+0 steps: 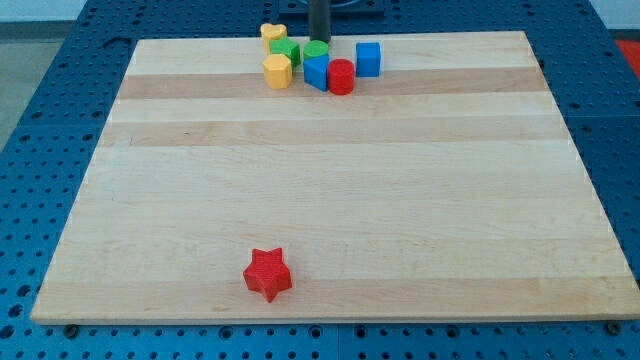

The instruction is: Point your arm towards the yellow heart

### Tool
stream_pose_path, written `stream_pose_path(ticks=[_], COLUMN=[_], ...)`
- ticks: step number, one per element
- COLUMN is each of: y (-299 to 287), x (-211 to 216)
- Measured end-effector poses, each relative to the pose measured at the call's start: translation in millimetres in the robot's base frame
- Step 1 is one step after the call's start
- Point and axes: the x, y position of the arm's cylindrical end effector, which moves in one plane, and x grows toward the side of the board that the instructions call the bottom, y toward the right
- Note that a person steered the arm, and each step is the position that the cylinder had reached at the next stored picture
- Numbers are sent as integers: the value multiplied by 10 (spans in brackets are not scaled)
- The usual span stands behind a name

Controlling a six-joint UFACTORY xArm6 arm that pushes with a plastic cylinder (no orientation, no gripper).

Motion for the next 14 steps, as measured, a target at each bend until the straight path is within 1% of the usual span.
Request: stream_pose_path(ticks=[1,2,3,4,5,6,7,8,9,10,11,12,13,14], y=[-176,-136,-2,324,1159,2346,2700,1831,533,-919,-2180,-2848,-2846,-2830], x=[24,165,73,21,0,96,816,1627,2058,2053,1617,1077,705,7])
